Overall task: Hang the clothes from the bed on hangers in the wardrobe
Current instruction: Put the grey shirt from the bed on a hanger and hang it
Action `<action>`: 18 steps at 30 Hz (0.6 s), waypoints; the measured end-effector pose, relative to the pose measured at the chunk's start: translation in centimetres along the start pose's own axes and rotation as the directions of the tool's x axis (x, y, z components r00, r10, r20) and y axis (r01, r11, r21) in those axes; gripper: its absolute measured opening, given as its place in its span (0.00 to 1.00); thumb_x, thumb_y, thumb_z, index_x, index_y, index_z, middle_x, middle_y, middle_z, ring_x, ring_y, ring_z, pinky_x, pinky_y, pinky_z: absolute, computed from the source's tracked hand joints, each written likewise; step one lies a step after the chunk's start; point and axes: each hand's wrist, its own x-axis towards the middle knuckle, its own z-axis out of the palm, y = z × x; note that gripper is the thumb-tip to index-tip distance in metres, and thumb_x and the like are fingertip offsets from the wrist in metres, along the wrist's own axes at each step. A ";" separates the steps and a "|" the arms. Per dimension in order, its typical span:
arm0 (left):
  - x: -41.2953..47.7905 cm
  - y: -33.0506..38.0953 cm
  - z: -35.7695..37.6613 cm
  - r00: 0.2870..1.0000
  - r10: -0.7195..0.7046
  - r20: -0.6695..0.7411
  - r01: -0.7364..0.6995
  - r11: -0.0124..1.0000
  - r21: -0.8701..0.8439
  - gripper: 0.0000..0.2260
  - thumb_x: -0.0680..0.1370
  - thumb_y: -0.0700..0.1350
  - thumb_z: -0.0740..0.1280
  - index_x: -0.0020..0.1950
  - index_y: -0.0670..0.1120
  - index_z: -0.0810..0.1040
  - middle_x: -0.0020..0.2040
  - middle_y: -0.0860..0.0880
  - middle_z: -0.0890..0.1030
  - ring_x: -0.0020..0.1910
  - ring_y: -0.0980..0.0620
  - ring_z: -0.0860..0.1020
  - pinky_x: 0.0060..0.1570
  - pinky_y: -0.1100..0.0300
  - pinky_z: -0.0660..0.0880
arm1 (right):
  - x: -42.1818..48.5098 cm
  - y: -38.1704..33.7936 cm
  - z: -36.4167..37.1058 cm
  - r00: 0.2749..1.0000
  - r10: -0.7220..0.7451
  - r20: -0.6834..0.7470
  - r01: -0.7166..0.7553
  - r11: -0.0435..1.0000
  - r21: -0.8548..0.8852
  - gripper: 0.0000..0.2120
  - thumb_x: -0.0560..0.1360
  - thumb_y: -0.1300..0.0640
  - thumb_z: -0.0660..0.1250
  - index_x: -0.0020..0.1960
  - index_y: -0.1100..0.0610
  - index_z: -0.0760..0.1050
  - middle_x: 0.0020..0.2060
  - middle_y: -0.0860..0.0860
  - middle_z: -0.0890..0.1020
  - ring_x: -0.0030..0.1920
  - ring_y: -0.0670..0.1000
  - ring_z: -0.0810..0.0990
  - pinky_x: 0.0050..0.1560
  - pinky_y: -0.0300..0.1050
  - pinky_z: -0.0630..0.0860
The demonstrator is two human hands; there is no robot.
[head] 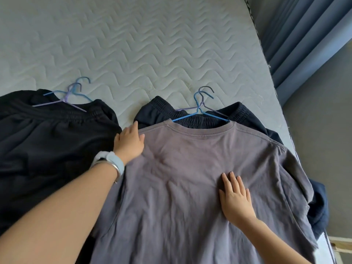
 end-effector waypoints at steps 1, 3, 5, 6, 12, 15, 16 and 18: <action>0.8 0.1 -0.4 0.996 -0.035 0.087 0.041 0.997 -0.065 0.24 0.81 0.48 0.51 0.76 0.44 0.50 0.76 0.43 0.56 0.74 0.42 0.58 0.73 0.47 0.55 | 0.0 0.0 0.2 1.000 0.007 -0.005 -0.007 1.000 0.011 0.25 0.81 0.49 0.45 0.76 0.49 0.42 0.77 0.49 0.44 0.77 0.53 0.41 0.75 0.51 0.47; 1.5 0.3 -0.4 0.991 -0.057 0.124 0.070 0.992 -0.106 0.22 0.81 0.47 0.51 0.75 0.44 0.54 0.75 0.42 0.60 0.73 0.41 0.60 0.71 0.48 0.60 | 0.1 -0.1 0.3 1.000 0.019 0.008 -0.020 1.000 0.021 0.25 0.81 0.49 0.44 0.76 0.48 0.41 0.77 0.49 0.43 0.77 0.52 0.41 0.75 0.51 0.46; 1.4 0.3 -0.1 0.995 -0.063 0.074 0.067 0.996 -0.064 0.20 0.81 0.48 0.53 0.72 0.44 0.61 0.71 0.41 0.65 0.69 0.39 0.64 0.67 0.47 0.64 | 0.3 -0.1 0.3 0.999 0.027 0.032 -0.027 1.000 0.006 0.25 0.81 0.49 0.44 0.76 0.48 0.41 0.77 0.49 0.42 0.76 0.53 0.40 0.76 0.51 0.46; 1.2 0.3 -0.1 0.998 -0.051 0.046 0.055 0.994 -0.091 0.18 0.80 0.48 0.54 0.69 0.44 0.66 0.68 0.40 0.69 0.66 0.39 0.67 0.65 0.48 0.67 | 0.5 -0.1 0.2 0.999 0.027 0.043 -0.028 1.000 0.002 0.25 0.81 0.49 0.44 0.76 0.48 0.40 0.77 0.49 0.42 0.76 0.53 0.40 0.76 0.51 0.46; -1.6 0.5 -1.6 0.992 0.124 -0.002 -0.119 0.946 -0.303 0.16 0.75 0.51 0.65 0.46 0.37 0.79 0.39 0.45 0.76 0.40 0.50 0.73 0.36 0.61 0.66 | 1.3 -0.1 -0.5 0.989 0.035 0.144 -0.036 0.999 0.001 0.27 0.80 0.51 0.49 0.76 0.50 0.42 0.77 0.51 0.44 0.76 0.55 0.41 0.76 0.51 0.47; -4.6 1.0 -2.5 0.974 0.228 0.003 -0.215 0.925 -0.312 0.12 0.76 0.50 0.65 0.42 0.41 0.80 0.34 0.50 0.76 0.37 0.53 0.72 0.34 0.67 0.64 | 1.3 -1.3 -4.0 0.978 0.025 0.208 -0.029 0.999 0.019 0.23 0.78 0.54 0.55 0.73 0.58 0.60 0.73 0.58 0.61 0.74 0.58 0.58 0.72 0.48 0.58; -5.9 1.3 -2.8 0.967 0.253 -0.018 -0.245 0.915 -0.322 0.11 0.76 0.49 0.64 0.39 0.44 0.78 0.31 0.51 0.74 0.35 0.54 0.71 0.33 0.68 0.63 | 1.0 -2.3 -5.6 0.990 0.023 0.138 -0.038 0.994 0.107 0.19 0.79 0.54 0.55 0.66 0.62 0.69 0.67 0.61 0.71 0.68 0.59 0.68 0.65 0.47 0.65; -8.7 2.0 -3.1 0.948 0.302 -0.102 -0.318 0.882 -0.348 0.11 0.77 0.47 0.64 0.37 0.44 0.76 0.30 0.51 0.74 0.33 0.52 0.71 0.31 0.66 0.63 | -0.6 -4.8 -9.0 0.994 0.048 -0.094 -0.007 0.918 0.397 0.18 0.79 0.53 0.54 0.55 0.64 0.77 0.54 0.61 0.80 0.58 0.61 0.76 0.55 0.47 0.70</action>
